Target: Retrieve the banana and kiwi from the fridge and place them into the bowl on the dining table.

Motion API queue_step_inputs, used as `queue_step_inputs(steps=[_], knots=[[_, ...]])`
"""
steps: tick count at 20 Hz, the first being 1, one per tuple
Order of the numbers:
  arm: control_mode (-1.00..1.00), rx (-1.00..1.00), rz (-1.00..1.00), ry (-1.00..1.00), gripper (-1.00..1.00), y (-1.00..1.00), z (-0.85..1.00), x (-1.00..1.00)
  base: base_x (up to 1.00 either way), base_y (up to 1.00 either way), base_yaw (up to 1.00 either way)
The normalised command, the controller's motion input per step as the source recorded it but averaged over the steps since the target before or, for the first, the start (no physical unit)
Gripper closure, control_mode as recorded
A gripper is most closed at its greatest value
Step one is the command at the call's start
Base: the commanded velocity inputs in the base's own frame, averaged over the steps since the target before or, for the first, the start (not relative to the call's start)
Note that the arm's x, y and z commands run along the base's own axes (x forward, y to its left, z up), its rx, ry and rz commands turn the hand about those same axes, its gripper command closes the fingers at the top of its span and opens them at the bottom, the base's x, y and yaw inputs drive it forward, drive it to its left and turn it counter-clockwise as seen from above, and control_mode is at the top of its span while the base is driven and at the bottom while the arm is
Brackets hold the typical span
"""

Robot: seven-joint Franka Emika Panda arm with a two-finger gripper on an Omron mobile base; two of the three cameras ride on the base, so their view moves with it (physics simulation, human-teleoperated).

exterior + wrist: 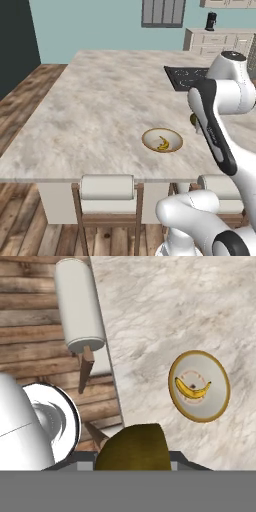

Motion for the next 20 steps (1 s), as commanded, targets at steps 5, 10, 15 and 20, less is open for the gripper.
queue_step_inputs(steps=[5, 10, 15, 20], knots=[[-1.00, 0.00, -0.06, 0.01, 1.00, 0.00, -0.56, 0.29, 0.00, 0.00, 0.00], [-1.00, 0.00, -0.06, 0.00, 1.00, 0.00, -0.49, 0.34, 0.00, 0.00, 0.00], [-1.00, 0.00, -0.06, 0.00, 1.00, 0.00, -0.35, 0.51, 0.00, 0.00, 0.00], [-1.00, 0.00, -0.06, 0.00, 1.00, 0.00, -0.30, 0.56, 0.00, 0.00, 0.00]])
